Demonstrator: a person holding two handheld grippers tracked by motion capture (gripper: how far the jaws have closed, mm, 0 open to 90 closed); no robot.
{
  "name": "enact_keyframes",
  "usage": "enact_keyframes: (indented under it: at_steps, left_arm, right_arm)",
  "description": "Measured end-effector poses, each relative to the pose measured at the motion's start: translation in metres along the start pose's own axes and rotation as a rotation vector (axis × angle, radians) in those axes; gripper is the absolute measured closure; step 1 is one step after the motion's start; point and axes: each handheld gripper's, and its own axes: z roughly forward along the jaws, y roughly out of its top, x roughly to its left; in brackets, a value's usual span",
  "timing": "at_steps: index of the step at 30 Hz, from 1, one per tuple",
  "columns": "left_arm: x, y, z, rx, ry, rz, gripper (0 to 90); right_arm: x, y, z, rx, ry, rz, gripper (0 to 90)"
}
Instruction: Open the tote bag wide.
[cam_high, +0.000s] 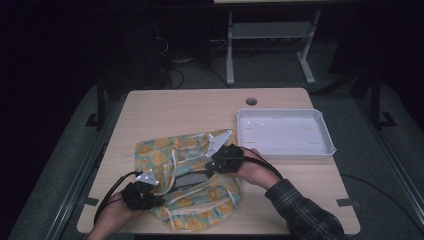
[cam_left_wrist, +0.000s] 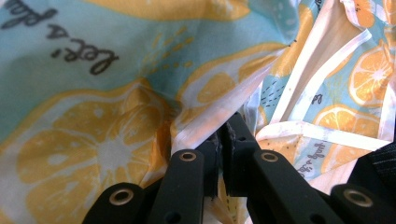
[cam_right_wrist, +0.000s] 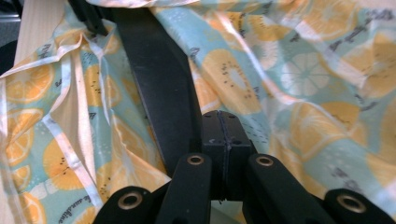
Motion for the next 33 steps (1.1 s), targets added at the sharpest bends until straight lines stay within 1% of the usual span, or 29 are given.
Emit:
enact_keyframes:
  at_steps: [8, 10, 11, 12, 13, 15, 17, 18, 19, 23, 25, 26, 30, 32, 33]
  left_arm:
    - [0.0, 0.0, 0.0, 0.0, -0.001, -0.002, 85.6]
    - [0.0, 0.0, 0.0, 0.004, 0.0, 0.003, 85.6]
    - [0.0, 0.0, 0.0, 0.001, 0.0, -0.001, 85.6]
    - [0.0, 0.0, 0.0, 0.001, 0.0, -0.001, 85.6]
    - [0.0, 0.0, 0.0, 0.0, 0.0, -0.002, 85.6]
    - [0.0, 0.0, 0.0, 0.0, 0.001, -0.002, 85.6]
    - [0.0, 0.0, 0.0, 0.007, 0.001, 0.007, 85.6]
    - [0.0, 0.0, 0.0, 0.006, 0.001, 0.004, 85.6]
    - [0.0, 0.0, 0.0, 0.0, 0.001, -0.003, 85.6]
    - [0.0, 0.0, 0.0, 0.002, 0.0, -0.006, 85.5]
    - [0.0, 0.0, 0.0, 0.001, -0.001, -0.007, 85.6]
    - [-0.001, 0.0, 0.0, -0.001, -0.002, -0.011, 85.5]
    - [-0.001, 0.0, 0.0, -0.001, -0.002, -0.008, 85.5]
    - [-0.001, 0.0, 0.0, -0.001, -0.001, -0.008, 85.5]
    - [-0.001, 0.0, 0.0, -0.001, -0.001, -0.009, 85.5]
  right_arm:
    - [-0.011, -0.007, -0.006, -0.006, -0.045, 0.03, 89.7]
    - [-0.015, -0.01, -0.006, 0.002, -0.056, 0.043, 89.7]
    - [-0.015, -0.011, -0.006, 0.0, -0.057, 0.053, 89.7]
    - [-0.018, -0.012, -0.006, 0.004, -0.063, 0.054, 89.7]
    - [-0.02, -0.014, -0.006, 0.012, -0.071, 0.045, 89.7]
    - [-0.021, -0.016, -0.005, 0.017, -0.075, 0.065, 89.7]
    - [-0.024, -0.019, -0.004, 0.027, -0.083, 0.059, 89.7]
    - [-0.025, -0.02, -0.003, 0.028, -0.086, 0.065, 89.7]
    - [-0.026, -0.021, -0.003, 0.039, -0.085, 0.078, 89.7]
    - [-0.031, -0.026, 0.001, 0.045, -0.092, 0.078, 89.7]
    - [-0.031, -0.028, 0.004, 0.056, -0.086, 0.099, 89.7]
    - [-0.032, -0.029, 0.007, 0.069, -0.088, 0.089, 89.7]
    - [-0.031, -0.033, 0.017, 0.09, -0.07, 0.093, 89.7]
    - [-0.032, -0.035, 0.021, 0.104, -0.07, 0.089, 89.7]
    - [-0.031, -0.036, 0.023, 0.112, -0.067, 0.095, 89.7]
